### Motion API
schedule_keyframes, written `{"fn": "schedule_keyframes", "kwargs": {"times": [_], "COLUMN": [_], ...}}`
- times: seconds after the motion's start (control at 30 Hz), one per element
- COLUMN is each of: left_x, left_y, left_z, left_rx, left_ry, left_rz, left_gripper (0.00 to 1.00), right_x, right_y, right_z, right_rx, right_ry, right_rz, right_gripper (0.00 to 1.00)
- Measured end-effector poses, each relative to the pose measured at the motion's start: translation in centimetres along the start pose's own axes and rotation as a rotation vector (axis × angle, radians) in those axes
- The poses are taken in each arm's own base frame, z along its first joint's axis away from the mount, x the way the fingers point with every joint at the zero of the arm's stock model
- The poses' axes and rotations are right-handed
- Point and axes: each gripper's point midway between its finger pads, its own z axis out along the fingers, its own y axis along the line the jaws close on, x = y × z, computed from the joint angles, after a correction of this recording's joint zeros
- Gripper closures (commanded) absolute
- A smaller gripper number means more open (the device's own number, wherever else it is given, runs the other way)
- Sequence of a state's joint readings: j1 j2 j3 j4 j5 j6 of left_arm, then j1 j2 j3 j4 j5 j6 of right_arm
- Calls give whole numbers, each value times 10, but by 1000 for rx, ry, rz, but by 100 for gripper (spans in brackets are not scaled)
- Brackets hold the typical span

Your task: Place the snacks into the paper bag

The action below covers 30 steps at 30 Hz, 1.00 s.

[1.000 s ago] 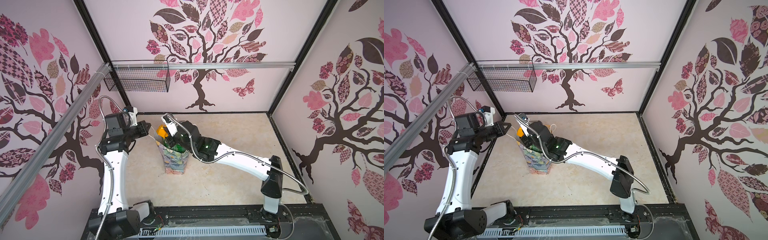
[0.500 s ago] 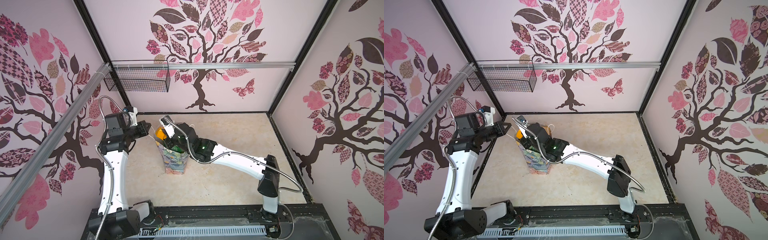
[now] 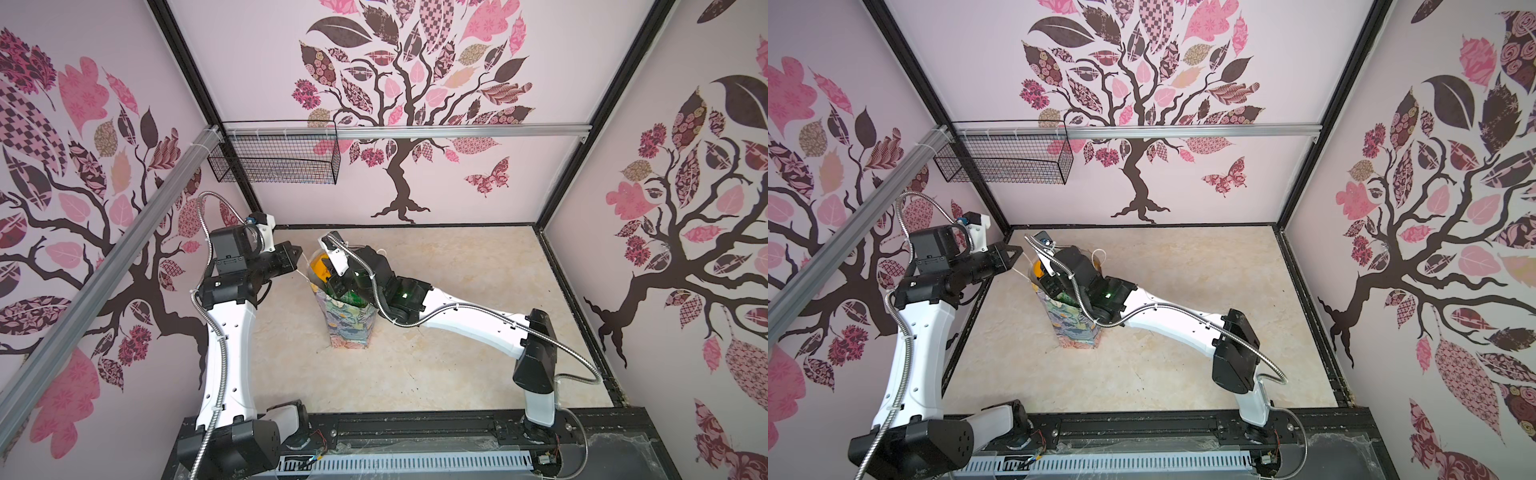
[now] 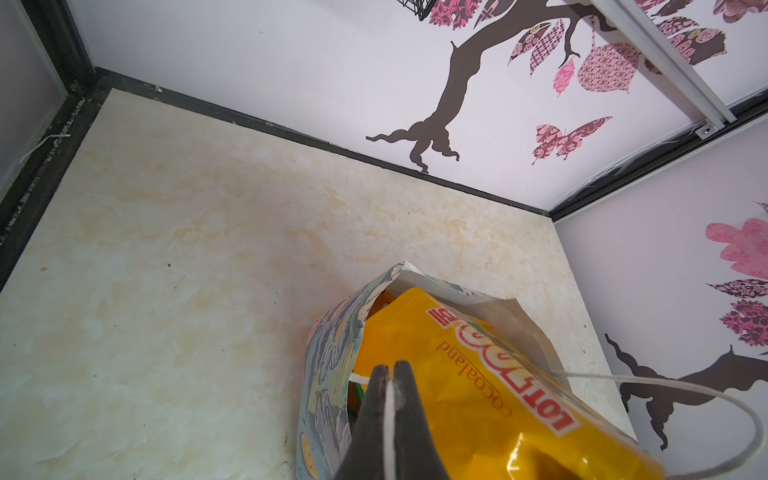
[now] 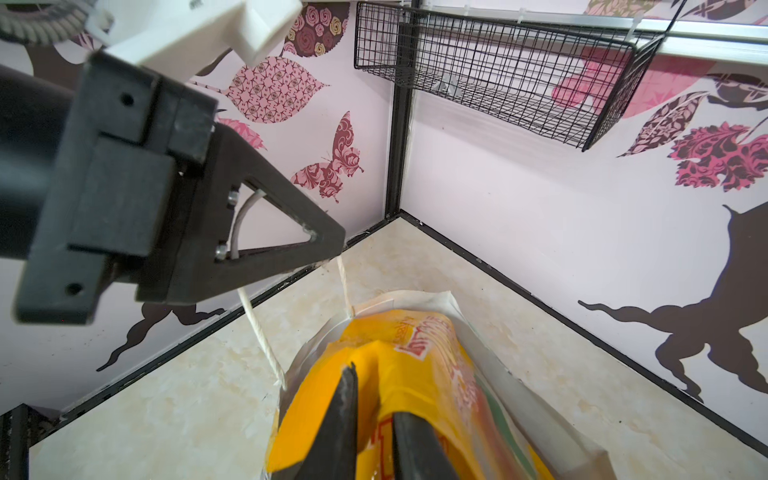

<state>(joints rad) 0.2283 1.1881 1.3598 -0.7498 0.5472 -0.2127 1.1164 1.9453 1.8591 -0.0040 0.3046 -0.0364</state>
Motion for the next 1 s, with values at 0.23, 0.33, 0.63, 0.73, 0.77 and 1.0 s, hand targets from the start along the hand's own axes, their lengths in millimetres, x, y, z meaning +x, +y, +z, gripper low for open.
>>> {"fn": "schedule_keyframes", "kwargs": {"times": [0.23,0.33,0.63,0.73,0.77,1.0], "left_x": [0,0,1,-7,-13,-61], "left_y": [0,0,0,-5,-8,-60], "left_z": [0,0,-2,-10,-15,-71], "left_rx": [0,0,-6,-15,-24,-100], "left_ry": [0,1,6,-6,-19,-157], "left_rz": [0,0,1,13,22,194], "left_gripper": [100,100,76,58,54,42], "right_x": [-7,-7,-69,-99,-106,-88], "right_y": [3,10,10,-11,-22,-82], "right_z": [-3,-6,-70,-118,-136,-180], "right_rx": [-5,-44,-144,-109,-90,12], "right_ry": [-22,-9,-7,-56,-72,-56], "right_rz": [-13,-12,27,52,64,181], "right_gripper": [77,72,59,53,53,43]}}
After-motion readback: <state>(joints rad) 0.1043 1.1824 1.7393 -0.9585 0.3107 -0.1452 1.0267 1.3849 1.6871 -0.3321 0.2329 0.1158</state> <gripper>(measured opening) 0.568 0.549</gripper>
